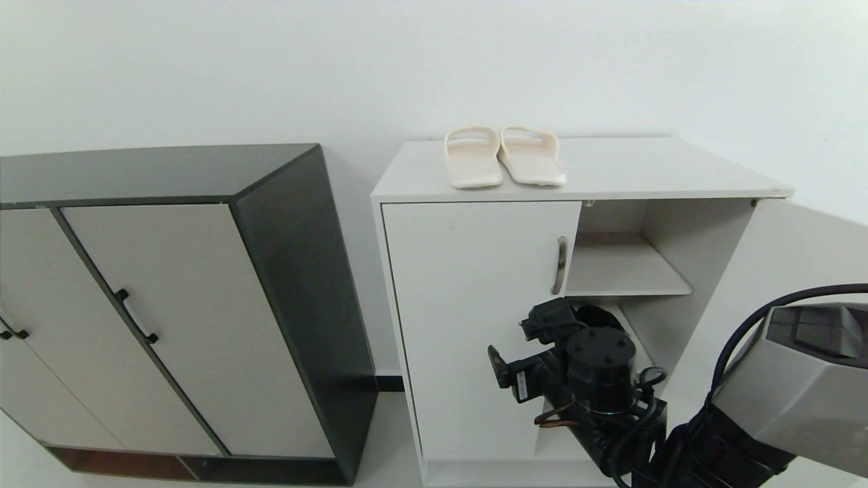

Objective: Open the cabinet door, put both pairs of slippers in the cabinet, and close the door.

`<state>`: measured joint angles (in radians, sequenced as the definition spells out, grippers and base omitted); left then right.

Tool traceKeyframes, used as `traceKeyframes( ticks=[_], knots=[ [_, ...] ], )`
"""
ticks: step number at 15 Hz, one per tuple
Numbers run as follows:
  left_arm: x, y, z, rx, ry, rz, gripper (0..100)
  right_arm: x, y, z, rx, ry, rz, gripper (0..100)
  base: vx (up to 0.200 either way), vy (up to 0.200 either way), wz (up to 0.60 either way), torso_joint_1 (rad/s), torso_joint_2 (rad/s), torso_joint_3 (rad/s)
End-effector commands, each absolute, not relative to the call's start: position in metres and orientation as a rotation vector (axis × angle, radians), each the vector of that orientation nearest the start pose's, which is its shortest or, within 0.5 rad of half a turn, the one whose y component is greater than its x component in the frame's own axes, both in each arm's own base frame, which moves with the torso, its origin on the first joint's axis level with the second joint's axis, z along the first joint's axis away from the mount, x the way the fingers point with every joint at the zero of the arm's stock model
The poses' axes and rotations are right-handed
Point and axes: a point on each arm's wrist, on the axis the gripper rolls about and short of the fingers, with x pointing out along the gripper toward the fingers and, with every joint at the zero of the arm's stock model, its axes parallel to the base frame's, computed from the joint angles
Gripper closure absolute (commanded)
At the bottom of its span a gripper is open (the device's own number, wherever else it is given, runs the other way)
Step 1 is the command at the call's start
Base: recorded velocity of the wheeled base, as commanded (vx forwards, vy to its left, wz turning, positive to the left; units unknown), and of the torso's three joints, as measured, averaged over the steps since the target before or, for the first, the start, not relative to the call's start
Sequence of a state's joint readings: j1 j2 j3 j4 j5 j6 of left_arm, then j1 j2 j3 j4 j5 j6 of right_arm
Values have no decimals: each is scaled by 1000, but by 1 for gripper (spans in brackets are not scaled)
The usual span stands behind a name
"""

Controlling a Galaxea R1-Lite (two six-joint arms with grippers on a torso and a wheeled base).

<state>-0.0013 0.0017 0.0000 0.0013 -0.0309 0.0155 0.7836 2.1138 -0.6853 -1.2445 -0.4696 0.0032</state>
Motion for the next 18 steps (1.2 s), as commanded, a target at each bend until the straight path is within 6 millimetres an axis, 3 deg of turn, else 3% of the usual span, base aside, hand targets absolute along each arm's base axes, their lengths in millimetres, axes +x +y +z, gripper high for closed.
traceKeyframes(
  ticks=[1, 18],
  knots=[
    [-23, -1, 75, 15, 4, -32, 100, 257, 242, 75, -107, 153, 313, 0, 0, 0, 0, 144, -481, -315],
    [-23, -1, 76, 14, 3, -32, 100, 257, 242, 69, -116, 167, 313, 0, 0, 0, 0, 209, -522, -316]
  ],
)
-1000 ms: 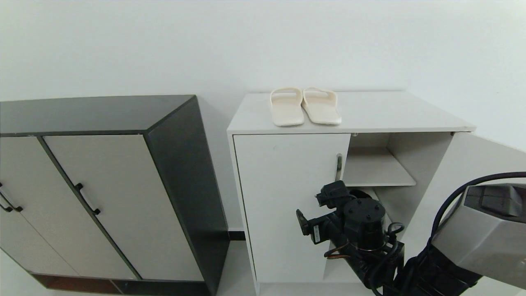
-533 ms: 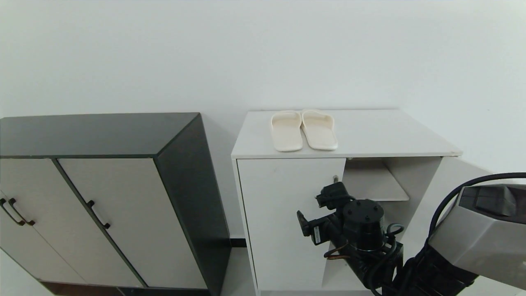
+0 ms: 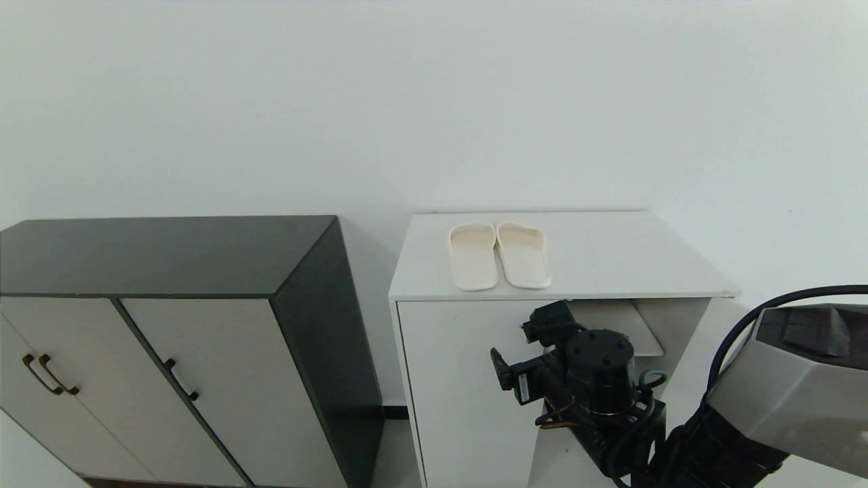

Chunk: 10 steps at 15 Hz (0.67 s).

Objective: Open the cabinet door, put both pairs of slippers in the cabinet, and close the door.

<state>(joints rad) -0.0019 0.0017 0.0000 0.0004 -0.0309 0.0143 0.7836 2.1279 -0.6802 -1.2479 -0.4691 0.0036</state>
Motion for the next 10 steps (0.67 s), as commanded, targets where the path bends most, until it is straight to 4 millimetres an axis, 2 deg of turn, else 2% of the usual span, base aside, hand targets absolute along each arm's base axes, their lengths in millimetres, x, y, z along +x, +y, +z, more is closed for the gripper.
traceKeyframes(
  ticks=[1, 3, 5, 7, 10],
  knots=[
    [-23, -1, 75, 14, 4, -32, 100, 257, 242, 69, -118, 168, 312, 0, 0, 0, 0, 198, -447, -242],
    [-23, -1, 75, 14, 4, -29, 100, 259, 241, 67, -150, 168, 306, 0, 0, 0, 0, 83, -200, -117],
    [-23, -1, 75, 14, 4, -29, 100, 259, 244, 73, -165, 153, 307, 0, 0, 0, 0, 32, -58, -36],
    [-23, -1, 75, 17, 4, -29, 100, 259, 254, 97, -160, 199, 276, 0, 0, 0, 0, 0, 0, 0],
    [-23, -1, 75, 17, 4, -29, 100, 267, 271, 128, -46, 235, 158, 0, 0, 0, 0, 0, 0, 0]
  ],
)
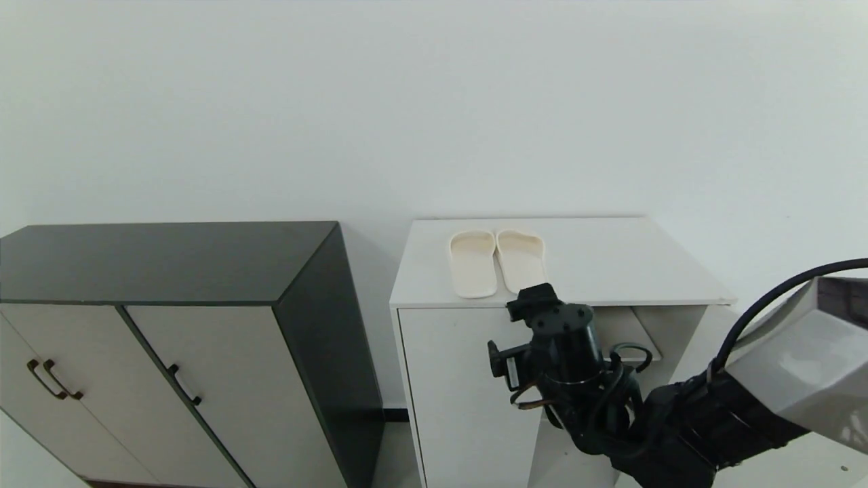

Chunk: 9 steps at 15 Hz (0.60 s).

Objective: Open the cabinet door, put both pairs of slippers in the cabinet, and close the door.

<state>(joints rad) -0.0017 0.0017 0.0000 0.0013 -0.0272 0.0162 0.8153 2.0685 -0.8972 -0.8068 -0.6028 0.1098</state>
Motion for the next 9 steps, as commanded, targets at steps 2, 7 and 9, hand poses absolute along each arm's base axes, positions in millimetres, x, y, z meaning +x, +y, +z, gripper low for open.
traceKeyframes(
  ticks=[2, 7, 9],
  knots=[
    [-23, -1, 76, 15, 3, -29, 100, 274, 278, 145, 21, 241, 87, 0, 0, 0, 0, 0, 0, 0],
    [-23, -1, 75, 15, 4, -32, 100, 278, 278, 150, 34, 228, 73, 0, 120, 0, 0, -2, -3, 1],
    [-23, -1, 75, 15, 4, -32, 100, 279, 278, 148, 33, 230, 71, 0, 200, 0, 0, 10, 7, 2]
  ],
)
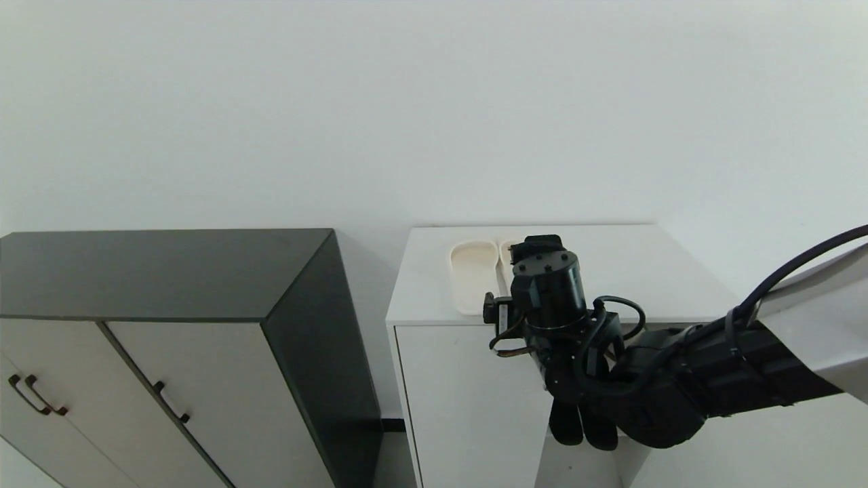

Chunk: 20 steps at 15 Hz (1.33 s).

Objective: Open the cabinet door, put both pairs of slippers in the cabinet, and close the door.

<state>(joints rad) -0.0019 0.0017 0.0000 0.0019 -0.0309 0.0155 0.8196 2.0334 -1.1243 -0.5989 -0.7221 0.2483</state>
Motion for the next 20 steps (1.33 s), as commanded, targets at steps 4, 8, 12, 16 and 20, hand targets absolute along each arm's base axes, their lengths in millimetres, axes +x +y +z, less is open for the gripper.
traceKeyframes(
  ticks=[4, 8, 12, 16, 20],
  knots=[
    [-23, -1, 75, 15, 4, -32, 100, 281, 280, 140, 25, 242, 74, 0, 200, 0, 0, 8, 2, 1],
    [-23, -1, 75, 17, 4, -32, 100, 298, 276, 124, 20, 274, 91, 0, 50, 0, 0, -1, 2, -1],
    [-23, -1, 75, 17, 4, -32, 100, 317, 273, 122, 55, 248, 93, 0, 0, 0, 0, 0, 0, 0],
    [-23, -1, 76, 17, 3, -32, 100, 337, 283, 122, 65, 219, 94, 0, 0, 0, 0, 0, 0, 0],
    [-23, -1, 75, 14, 4, -31, 100, 357, 293, 121, 22, 202, 88, 0, 0, 0, 0, 0, 0, 0]
  ],
)
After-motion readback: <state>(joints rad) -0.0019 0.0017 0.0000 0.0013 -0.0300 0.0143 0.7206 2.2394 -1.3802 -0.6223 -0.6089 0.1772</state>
